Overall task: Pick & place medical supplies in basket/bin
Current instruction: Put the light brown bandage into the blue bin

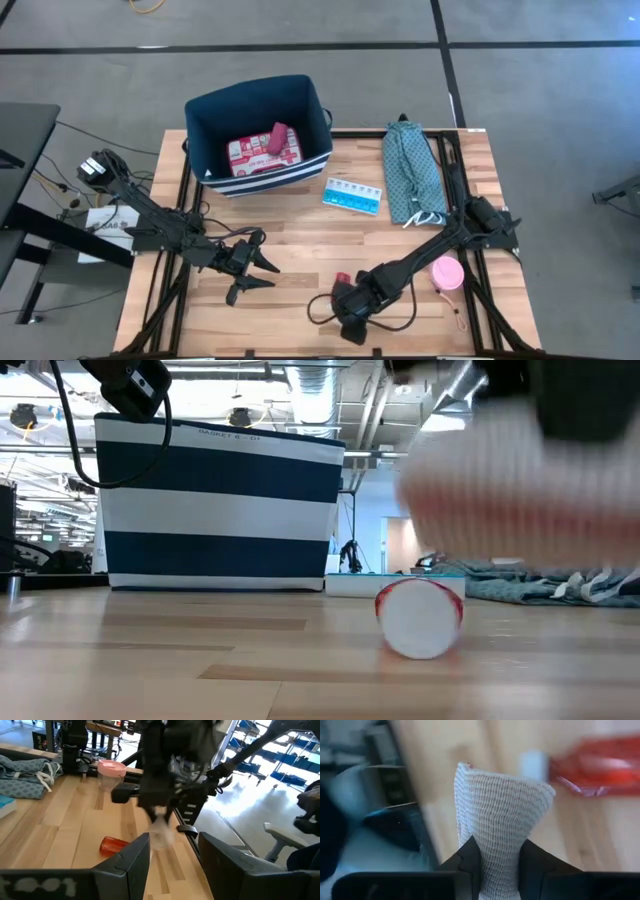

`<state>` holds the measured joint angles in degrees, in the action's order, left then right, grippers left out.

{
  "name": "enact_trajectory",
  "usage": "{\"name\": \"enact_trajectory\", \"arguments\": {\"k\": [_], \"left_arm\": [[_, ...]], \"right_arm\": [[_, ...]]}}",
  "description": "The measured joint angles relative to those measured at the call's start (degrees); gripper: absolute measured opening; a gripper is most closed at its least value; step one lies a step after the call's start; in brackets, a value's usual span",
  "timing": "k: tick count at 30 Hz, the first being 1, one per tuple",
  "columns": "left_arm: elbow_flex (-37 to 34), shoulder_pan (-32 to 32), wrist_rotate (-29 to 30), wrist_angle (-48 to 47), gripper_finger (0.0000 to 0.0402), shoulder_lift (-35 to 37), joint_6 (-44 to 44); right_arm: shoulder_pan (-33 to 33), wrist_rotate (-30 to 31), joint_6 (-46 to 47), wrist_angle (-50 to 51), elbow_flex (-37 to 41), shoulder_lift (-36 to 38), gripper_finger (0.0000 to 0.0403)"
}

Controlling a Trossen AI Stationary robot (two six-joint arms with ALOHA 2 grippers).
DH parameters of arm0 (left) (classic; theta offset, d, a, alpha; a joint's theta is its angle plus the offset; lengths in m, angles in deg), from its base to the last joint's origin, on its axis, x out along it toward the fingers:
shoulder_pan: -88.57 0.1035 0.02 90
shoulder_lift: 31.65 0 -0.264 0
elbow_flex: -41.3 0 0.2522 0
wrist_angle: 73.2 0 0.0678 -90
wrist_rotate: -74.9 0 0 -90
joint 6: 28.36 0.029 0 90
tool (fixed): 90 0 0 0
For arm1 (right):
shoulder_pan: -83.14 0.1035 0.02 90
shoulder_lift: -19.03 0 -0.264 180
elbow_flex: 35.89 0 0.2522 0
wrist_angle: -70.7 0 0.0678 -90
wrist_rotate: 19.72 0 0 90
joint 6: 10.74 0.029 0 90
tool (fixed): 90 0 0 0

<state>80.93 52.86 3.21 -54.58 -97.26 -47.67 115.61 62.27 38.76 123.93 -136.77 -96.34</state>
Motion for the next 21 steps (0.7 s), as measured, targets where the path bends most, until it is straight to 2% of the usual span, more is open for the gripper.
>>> {"name": "enact_trajectory", "arguments": {"k": [4, 8, 15, 21], "left_arm": [[0.0, 0.0, 0.04, 0.02, 0.0157, 0.0, 0.0], [0.0, 0.02, 0.13, 0.02, 0.0157, 0.0, 0.0], [0.0, 0.02, 0.13, -0.61, 0.0157, 0.0, 0.0], [0.0, 0.13, 0.67, -0.98, 0.0157, 0.0, 0.0]], "right_arm": [[-0.32, -0.84, -6.93, 3.14, -6.29, 0.04, 0.0079], [-2.04, 0.34, -9.09, 10.11, -13.7, 0.08, 0.0079], [-6.53, 7.9, -16.59, 19.89, -23.55, 0.2, 0.0079], [-14.46, 15.51, -24.07, 24.17, -27.84, 0.2, 0.008]]}}
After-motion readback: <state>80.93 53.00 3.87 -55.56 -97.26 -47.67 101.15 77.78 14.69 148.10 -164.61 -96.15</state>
